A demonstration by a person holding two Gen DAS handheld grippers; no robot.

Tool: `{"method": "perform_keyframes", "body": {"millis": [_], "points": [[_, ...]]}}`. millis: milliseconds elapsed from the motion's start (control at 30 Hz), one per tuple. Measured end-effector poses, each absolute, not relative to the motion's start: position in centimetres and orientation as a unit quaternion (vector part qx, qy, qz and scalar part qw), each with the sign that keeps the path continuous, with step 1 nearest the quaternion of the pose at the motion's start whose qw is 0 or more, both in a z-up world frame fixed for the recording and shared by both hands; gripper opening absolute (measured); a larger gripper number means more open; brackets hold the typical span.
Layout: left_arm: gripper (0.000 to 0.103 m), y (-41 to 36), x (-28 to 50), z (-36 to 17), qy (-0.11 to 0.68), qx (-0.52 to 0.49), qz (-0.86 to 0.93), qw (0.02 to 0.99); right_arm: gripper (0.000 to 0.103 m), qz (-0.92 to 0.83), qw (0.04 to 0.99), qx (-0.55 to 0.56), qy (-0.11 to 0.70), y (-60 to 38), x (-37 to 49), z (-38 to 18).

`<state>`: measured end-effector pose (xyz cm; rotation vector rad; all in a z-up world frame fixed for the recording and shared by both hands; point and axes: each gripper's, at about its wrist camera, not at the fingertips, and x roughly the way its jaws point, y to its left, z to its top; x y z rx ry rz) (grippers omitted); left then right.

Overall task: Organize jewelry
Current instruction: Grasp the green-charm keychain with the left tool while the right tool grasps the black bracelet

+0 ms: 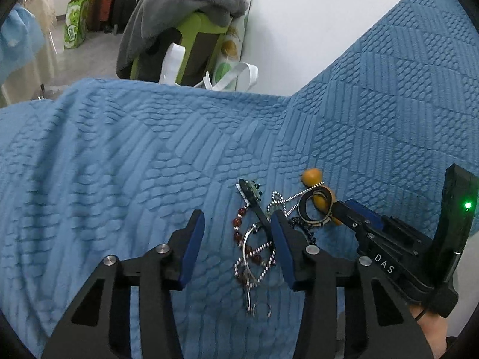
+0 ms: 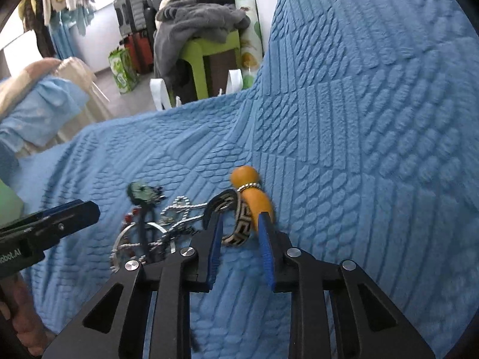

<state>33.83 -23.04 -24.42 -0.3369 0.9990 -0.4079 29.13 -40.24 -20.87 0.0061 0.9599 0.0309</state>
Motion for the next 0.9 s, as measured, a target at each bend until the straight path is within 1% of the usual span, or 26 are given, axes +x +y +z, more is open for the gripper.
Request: {"method": "perform_keyframes", "body": {"millis": [233,433,467,500,533,600,633,667,900], "points": [[0.035,-24.9,35.5,-26.0,0.478,-0.153,-0.207,0.840,0.022,0.018,0.884,-0.024,0.466,-39.7,29.7,-21.7],[0.027,-25.8,36.6,-27.1,0.479,-0.148,-0.203,0.842,0.022,-0.003,0.883,-0.086,0.462,-38.9,29.9,-22.2],[0.023,-25.9,36.7,-27.1,0.479,-0.144,-0.202,0.842,0.022,-0.006,0.881,-0.093,0.463,-38.8,29.8,-22.3],[0.021,-26.1,36.8,-27.2,0.479,-0.142,-0.204,0.842,0.022,-0.009,0.880,-0.098,0.465,-38.8,29.8,-22.4],[0.021,-26.2,36.8,-27.2,0.478,-0.140,-0.204,0.843,0.019,-0.010,0.880,-0.102,0.465,-38.8,29.7,-22.5],[0.018,-26.3,36.9,-27.2,0.477,-0.138,-0.203,0.844,0.017,-0.012,0.881,-0.099,0.463,-39.0,29.6,-22.5],[0.018,-26.3,37.0,-27.3,0.477,-0.139,-0.205,0.843,0.009,-0.013,0.882,-0.093,0.461,-39.2,29.6,-22.4],[0.017,-26.2,36.8,-27.2,0.477,-0.139,-0.206,0.843,0.007,-0.014,0.883,-0.085,0.462,-39.5,29.7,-22.3],[0.017,-26.1,36.3,-26.3,0.476,-0.144,-0.215,0.840,0.006,-0.014,0.885,-0.045,0.463,-40.6,29.4,-21.3]]}}
